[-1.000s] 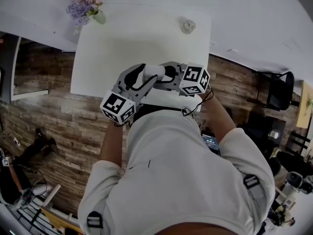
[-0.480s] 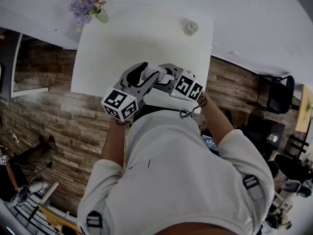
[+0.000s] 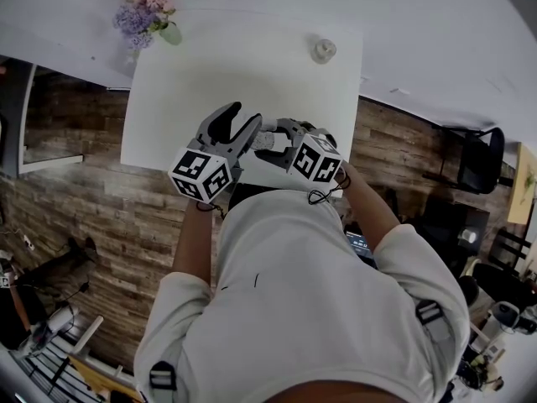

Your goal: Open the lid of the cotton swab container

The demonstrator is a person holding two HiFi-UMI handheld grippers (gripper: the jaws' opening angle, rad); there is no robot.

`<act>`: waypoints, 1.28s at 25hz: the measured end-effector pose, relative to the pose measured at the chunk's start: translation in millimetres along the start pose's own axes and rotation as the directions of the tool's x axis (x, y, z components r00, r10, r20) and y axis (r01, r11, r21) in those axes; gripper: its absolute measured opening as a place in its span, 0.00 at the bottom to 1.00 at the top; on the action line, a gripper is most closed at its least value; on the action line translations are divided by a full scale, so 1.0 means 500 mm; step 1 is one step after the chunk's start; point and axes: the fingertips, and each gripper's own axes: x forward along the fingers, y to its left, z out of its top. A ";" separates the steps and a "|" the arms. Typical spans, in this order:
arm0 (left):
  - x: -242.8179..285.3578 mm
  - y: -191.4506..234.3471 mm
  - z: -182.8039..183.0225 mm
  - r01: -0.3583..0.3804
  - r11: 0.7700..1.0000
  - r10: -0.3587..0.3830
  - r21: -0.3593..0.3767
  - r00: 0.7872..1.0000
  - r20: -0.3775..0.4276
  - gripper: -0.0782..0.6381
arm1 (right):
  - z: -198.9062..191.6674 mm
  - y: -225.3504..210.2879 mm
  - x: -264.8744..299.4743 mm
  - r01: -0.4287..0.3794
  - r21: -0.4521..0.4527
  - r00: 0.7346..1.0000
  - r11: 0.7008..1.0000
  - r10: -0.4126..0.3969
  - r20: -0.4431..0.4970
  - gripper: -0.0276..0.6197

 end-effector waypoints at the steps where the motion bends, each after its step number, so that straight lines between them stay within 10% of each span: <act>1: 0.004 0.000 0.001 -0.001 1.000 0.001 0.000 1.000 -0.001 0.43 | -0.001 -0.001 -0.003 0.001 0.003 1.000 1.000 -0.001 0.002 0.34; 15: -0.031 0.076 -0.025 -0.169 0.984 0.171 0.058 0.985 -0.032 0.42 | -0.055 -0.087 -0.016 0.112 0.271 0.993 0.956 -0.117 0.003 0.34; 32: -0.207 0.172 -0.179 -0.517 0.855 0.517 0.034 0.847 -0.125 0.20 | -0.046 -0.155 0.101 0.128 0.236 0.992 0.963 -0.122 -0.040 0.34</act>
